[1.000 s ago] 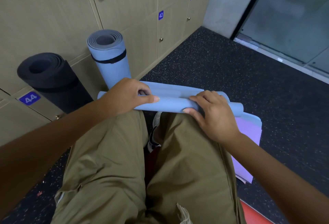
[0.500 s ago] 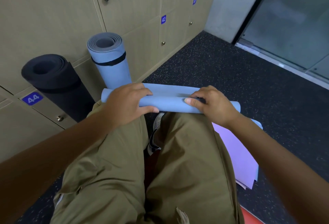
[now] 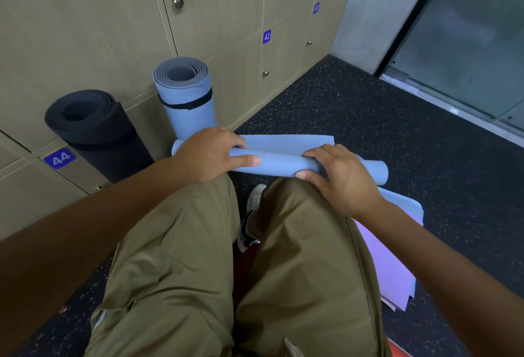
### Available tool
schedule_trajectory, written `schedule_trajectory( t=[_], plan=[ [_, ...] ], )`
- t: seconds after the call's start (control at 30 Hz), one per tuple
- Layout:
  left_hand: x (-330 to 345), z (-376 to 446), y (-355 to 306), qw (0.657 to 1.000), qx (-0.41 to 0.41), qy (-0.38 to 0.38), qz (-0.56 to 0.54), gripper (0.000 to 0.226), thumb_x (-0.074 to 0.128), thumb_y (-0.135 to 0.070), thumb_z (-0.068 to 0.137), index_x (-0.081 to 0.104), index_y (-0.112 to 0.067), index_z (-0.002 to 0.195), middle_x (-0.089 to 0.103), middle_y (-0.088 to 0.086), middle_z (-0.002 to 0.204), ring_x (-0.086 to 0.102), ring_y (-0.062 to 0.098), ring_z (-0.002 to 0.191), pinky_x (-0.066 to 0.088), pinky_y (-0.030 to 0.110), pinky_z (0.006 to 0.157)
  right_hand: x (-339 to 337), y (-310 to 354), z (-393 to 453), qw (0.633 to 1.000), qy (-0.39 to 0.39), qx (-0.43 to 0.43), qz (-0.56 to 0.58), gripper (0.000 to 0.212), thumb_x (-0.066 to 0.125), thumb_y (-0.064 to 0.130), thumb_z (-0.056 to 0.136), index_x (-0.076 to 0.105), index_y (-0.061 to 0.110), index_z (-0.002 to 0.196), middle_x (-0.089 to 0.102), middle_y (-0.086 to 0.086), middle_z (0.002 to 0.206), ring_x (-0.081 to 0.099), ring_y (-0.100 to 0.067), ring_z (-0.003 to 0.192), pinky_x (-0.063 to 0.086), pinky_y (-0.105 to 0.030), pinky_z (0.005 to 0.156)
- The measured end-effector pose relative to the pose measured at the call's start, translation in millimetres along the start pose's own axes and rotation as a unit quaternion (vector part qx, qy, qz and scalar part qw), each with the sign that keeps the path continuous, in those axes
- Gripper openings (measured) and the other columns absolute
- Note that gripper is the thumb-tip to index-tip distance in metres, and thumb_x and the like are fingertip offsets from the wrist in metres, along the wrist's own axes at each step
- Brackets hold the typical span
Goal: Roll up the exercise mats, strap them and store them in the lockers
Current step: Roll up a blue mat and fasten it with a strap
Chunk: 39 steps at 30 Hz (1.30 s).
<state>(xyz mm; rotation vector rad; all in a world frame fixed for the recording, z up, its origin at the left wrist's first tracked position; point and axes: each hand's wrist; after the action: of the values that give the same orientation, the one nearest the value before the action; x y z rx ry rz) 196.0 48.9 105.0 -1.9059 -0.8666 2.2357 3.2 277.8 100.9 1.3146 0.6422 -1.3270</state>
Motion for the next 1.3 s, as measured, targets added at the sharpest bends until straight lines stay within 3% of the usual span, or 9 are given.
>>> schedule_trajectory(
  t=[0.23,0.37,0.5,0.67,0.8,0.87,1.03,1.13,1.3],
  plan=[
    [15.6,-11.3,1.6,0.970,0.078,-0.142,0.182,0.064,0.037,-0.060,0.099,0.073,-0.007,0.103,0.067,0.010,0.087,0.060,0.033,0.075,0.049,0.044,0.068,-6.4,-10.4,15.9,0.991,0.070,0.039,0.111,0.042,0.050,0.060,0.093,0.068,0.024,0.104,0.067,0.008,0.098,0.056,-0.014,0.095,0.044,-0.033,0.083],
    [16.2,-11.3,1.0,0.949,0.081,-0.127,0.278,0.076,0.039,-0.077,0.090,0.065,-0.006,0.105,0.062,0.010,0.085,0.055,0.031,0.069,0.036,0.037,0.062,-11.5,-15.8,26.6,0.977,0.104,0.068,0.171,0.029,0.060,0.049,0.098,0.070,0.022,0.096,0.066,0.004,0.089,0.058,-0.012,0.085,0.043,-0.030,0.076],
    [9.5,1.1,0.5,0.949,0.099,-0.107,0.279,0.078,0.041,-0.087,0.077,0.052,-0.010,0.086,0.056,0.008,0.066,0.049,0.027,0.054,0.027,0.032,0.056,-12.9,-16.9,34.2,0.969,0.128,0.095,0.191,0.027,0.058,0.047,0.100,0.070,0.024,0.094,0.067,0.000,0.088,0.060,-0.019,0.085,0.046,-0.035,0.080],
    [2.5,18.3,4.8,0.952,0.101,-0.078,0.279,0.084,0.030,-0.096,0.071,0.051,-0.015,0.077,0.059,0.003,0.058,0.051,0.024,0.044,0.029,0.027,0.047,-9.9,-17.8,36.5,0.987,0.107,0.090,0.082,0.045,0.041,0.062,0.101,0.068,0.027,0.104,0.068,0.003,0.094,0.062,-0.021,0.091,0.047,-0.041,0.084],
    [-8.8,23.7,1.0,0.952,0.068,-0.046,0.295,0.097,-0.009,-0.105,0.055,0.038,-0.023,0.079,0.063,0.001,0.070,0.050,0.021,0.056,0.031,0.033,0.053,-9.1,-12.1,36.8,0.992,0.095,0.032,-0.072,0.081,0.018,0.084,0.084,0.060,0.026,0.122,0.066,0.002,0.111,0.060,-0.023,0.103,0.041,-0.043,0.091],
    [-16.4,27.3,-1.1,0.952,0.042,-0.024,0.303,0.100,-0.015,-0.105,0.049,0.037,-0.025,0.079,0.065,0.003,0.077,0.049,0.022,0.062,0.030,0.035,0.057,-11.7,-13.6,39.2,0.990,0.081,0.022,-0.116,0.086,0.017,0.088,0.080,0.055,0.025,0.126,0.063,0.001,0.114,0.058,-0.025,0.106,0.039,-0.043,0.090],
    [-43.7,32.5,-14.3,0.948,-0.010,0.005,0.319,0.102,-0.007,-0.110,0.038,0.039,-0.026,0.074,0.067,0.005,0.083,0.049,0.027,0.068,0.034,0.036,0.059,-25.3,-11.8,53.8,0.977,0.090,0.009,-0.191,0.088,0.026,0.091,0.077,0.047,0.022,0.127,0.058,-0.002,0.117,0.054,-0.028,0.107,0.040,-0.045,0.091],
    [-61.5,36.1,-24.5,0.944,-0.037,0.010,0.329,0.098,0.025,-0.109,0.052,0.055,-0.021,0.083,0.068,0.005,0.086,0.052,0.026,0.071,0.042,0.035,0.063,-40.7,-7.5,65.1,0.979,0.082,-0.002,-0.189,0.086,0.039,0.089,0.075,0.049,0.020,0.125,0.059,-0.002,0.112,0.056,-0.028,0.105,0.041,-0.044,0.089],
    [-106.5,37.9,-48.0,0.937,-0.065,-0.009,0.342,0.086,0.048,-0.102,0.059,0.061,-0.022,0.089,0.062,0.000,0.081,0.058,0.026,0.077,0.044,0.035,0.065,-81.0,3.0,83.0,0.981,0.013,-0.024,-0.193,0.095,0.025,0.096,0.064,0.052,0.020,0.115,0.062,-0.002,0.098,0.061,-0.029,0.093,0.042,-0.040,0.076]
  ],
)
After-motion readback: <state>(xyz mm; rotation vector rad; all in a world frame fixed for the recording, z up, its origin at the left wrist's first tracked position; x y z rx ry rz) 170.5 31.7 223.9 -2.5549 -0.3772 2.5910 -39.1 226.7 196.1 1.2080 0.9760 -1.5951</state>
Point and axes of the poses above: each hand's wrist, its own z-axis towards the middle knuckle, its own x-axis out of the palm, y = z × x
